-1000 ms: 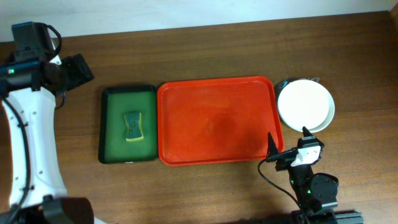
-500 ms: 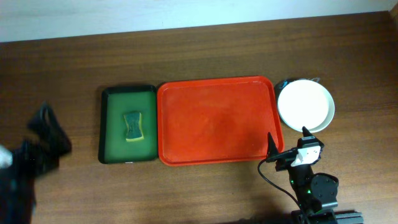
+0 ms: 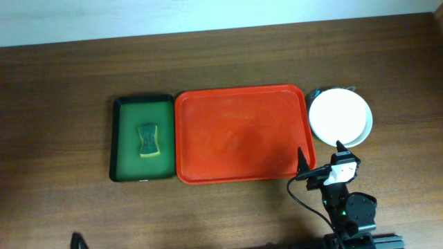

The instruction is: Clean dirty plates on tray and stack at the side

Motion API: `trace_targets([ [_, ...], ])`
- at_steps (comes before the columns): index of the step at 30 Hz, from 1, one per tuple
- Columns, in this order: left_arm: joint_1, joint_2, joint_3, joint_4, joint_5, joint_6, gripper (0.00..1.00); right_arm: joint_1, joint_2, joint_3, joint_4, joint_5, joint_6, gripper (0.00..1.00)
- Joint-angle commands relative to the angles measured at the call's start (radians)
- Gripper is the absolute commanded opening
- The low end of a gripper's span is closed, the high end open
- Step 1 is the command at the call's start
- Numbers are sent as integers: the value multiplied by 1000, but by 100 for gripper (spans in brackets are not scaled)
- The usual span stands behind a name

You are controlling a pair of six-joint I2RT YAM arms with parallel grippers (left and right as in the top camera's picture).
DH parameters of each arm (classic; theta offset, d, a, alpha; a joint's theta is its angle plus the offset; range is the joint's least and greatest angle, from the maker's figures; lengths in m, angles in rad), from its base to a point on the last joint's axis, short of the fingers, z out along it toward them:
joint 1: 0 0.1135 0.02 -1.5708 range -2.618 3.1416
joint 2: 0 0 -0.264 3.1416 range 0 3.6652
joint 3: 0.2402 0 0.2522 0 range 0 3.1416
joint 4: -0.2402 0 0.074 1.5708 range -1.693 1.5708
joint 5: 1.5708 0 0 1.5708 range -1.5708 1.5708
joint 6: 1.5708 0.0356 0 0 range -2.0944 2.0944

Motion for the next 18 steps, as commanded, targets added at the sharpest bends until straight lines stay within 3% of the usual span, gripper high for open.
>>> trace_targets([
  [1,-6,-142,-220,207,14,-10,99,-5,-6,-5,-5,-10,-7,98],
  [3,-6,-204,-340,389,57,-10,99,-5,-6,-5,-5,-10,-7,98],
  [6,-9,-281,-559,822,172,-10,99,-5,-6,-5,-5,-10,-7,98],
  [10,-50,-297,-803,1306,203,-10,99,-5,-6,-5,-5,-10,-7,98],
  [13,-64,-297,-970,1509,203,-11,99,-5,-6,-5,-5,-10,-7,98],
  [18,-62,-297,-1246,1707,188,-17,99,-5,-6,-5,-5,-10,-7,98],
])
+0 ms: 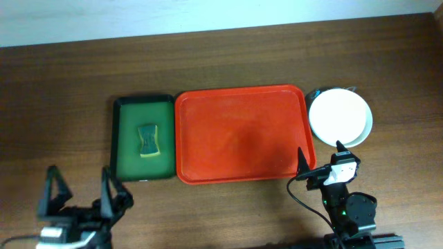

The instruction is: Clean dirty plates on tray and stack at the side

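Note:
The red tray (240, 133) lies in the middle of the table with no plates on it. Just right of it sits a stack of white plates (339, 116). My right gripper (319, 149) stands open below the stack, off the tray's front right corner, with nothing between its fingers. At the bottom left my left gripper (78, 181) is open too. It is empty, in front of the green tray and apart from it.
A green tray (124, 145) holding a yellow-green sponge (147, 140) adjoins the red tray's left side. A dark rim (315, 93) shows behind the plate stack. The table's far edge and a pale wall run along the top.
My left gripper was almost out of view at the bottom edge. It now stands open in front of the green tray. The right gripper, plates and trays have not moved.

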Motion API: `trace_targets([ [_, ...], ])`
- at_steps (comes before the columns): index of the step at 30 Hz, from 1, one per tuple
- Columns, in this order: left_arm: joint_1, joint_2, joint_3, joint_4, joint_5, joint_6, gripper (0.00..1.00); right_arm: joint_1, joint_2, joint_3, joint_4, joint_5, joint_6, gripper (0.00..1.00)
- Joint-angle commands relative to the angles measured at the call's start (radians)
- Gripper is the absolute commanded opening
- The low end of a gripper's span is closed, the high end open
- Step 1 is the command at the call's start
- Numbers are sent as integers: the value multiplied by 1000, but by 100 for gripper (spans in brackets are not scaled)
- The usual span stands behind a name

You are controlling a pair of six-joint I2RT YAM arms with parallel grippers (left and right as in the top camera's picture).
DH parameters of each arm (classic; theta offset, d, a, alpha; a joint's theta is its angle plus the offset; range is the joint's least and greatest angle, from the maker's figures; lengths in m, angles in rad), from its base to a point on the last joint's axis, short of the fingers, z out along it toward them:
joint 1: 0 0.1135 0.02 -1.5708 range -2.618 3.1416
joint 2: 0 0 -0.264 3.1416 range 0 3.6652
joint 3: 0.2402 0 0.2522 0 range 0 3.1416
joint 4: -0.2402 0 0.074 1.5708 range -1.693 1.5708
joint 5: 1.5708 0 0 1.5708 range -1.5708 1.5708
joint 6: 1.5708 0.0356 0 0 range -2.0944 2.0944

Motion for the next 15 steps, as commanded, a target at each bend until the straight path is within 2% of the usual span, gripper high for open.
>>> trace_targets([
  [1,-2,-10,-172,81,-12,-6,99,-5,-6,-5,-4,-10,-6,98],
  [5,-2,-10,-281,71,-37,-5,99,-5,-6,-5,-4,-10,-6,98],
  [9,-2,-10,-280,-170,-54,5,99,-5,-6,-5,-4,-10,-6,98],
  [11,-2,-10,-280,-325,-53,69,99,-5,-6,-5,-4,-10,-6,98],
  [14,-2,-10,-280,-438,-50,145,99,-5,-6,-5,-4,-10,-6,98],
  [15,-2,-10,-280,-436,-17,207,99,-5,-6,-5,-4,-10,-6,98],
])
